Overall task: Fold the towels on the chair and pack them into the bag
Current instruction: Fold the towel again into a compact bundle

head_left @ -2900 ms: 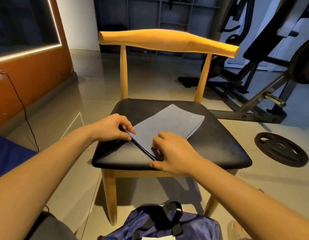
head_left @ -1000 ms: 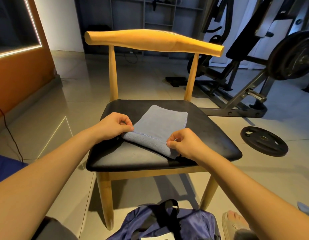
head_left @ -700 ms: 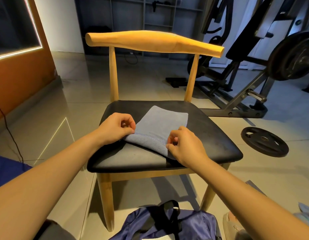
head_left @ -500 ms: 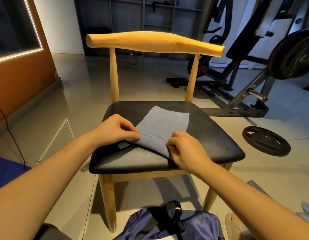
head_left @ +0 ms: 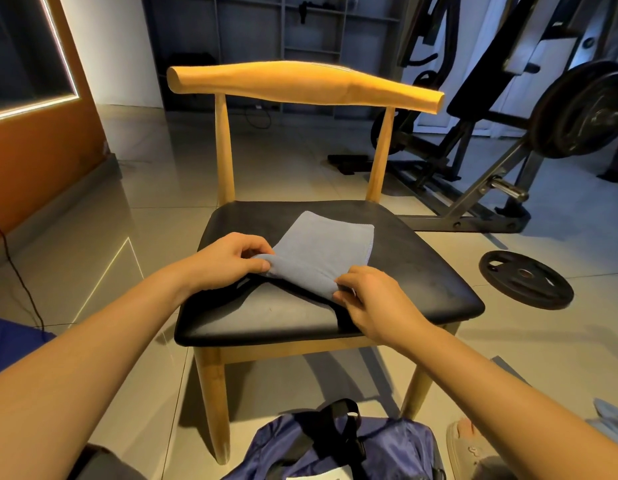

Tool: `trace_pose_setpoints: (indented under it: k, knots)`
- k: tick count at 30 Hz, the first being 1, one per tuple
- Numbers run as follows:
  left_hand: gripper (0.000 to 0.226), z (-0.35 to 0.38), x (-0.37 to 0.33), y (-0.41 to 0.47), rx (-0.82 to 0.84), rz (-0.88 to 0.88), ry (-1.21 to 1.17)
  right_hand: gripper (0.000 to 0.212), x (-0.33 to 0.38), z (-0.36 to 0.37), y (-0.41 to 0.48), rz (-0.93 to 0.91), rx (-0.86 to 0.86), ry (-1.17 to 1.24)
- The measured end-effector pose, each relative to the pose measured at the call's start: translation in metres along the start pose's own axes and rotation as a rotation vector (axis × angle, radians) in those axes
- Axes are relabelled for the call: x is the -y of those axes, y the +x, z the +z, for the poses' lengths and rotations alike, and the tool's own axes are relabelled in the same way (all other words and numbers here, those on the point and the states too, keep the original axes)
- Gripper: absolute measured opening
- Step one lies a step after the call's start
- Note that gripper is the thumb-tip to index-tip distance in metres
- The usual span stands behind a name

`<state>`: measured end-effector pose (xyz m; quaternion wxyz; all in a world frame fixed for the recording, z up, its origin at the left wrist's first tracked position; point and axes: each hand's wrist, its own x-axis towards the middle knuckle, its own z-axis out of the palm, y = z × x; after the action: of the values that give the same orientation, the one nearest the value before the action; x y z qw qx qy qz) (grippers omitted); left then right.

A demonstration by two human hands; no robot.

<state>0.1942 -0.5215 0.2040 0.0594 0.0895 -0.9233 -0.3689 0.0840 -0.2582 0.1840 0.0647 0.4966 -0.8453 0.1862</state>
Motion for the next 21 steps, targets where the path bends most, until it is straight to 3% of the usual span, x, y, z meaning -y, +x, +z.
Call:
trace_pose_setpoints:
  k: [5,8,10,14,17,21]
  knots:
    - [0.012,0.0,0.002,0.005,0.004,-0.043,-0.059,0.013,-0.003,-0.014,0.008,0.218,0.092,0.347]
    - [0.014,0.001,-0.002,0.011,0.03,-0.104,-0.034,0.01,-0.006,-0.012,0.015,0.3,0.142,0.345]
    - [0.014,0.001,-0.005,0.015,0.034,-0.151,-0.025,0.012,-0.006,-0.007,0.017,0.312,0.064,0.23]
    - [0.006,0.006,-0.002,0.017,-0.105,-0.137,-0.02,0.007,-0.009,0.0,0.016,0.078,-0.183,-0.11]
    - [0.012,0.013,-0.003,0.014,-0.216,-0.033,0.02,0.005,-0.009,0.005,0.013,-0.084,-0.178,-0.207]
    - [0.008,0.004,0.0,0.008,-0.09,0.004,0.002,0.024,-0.013,0.005,0.004,-0.094,-0.1,-0.221]
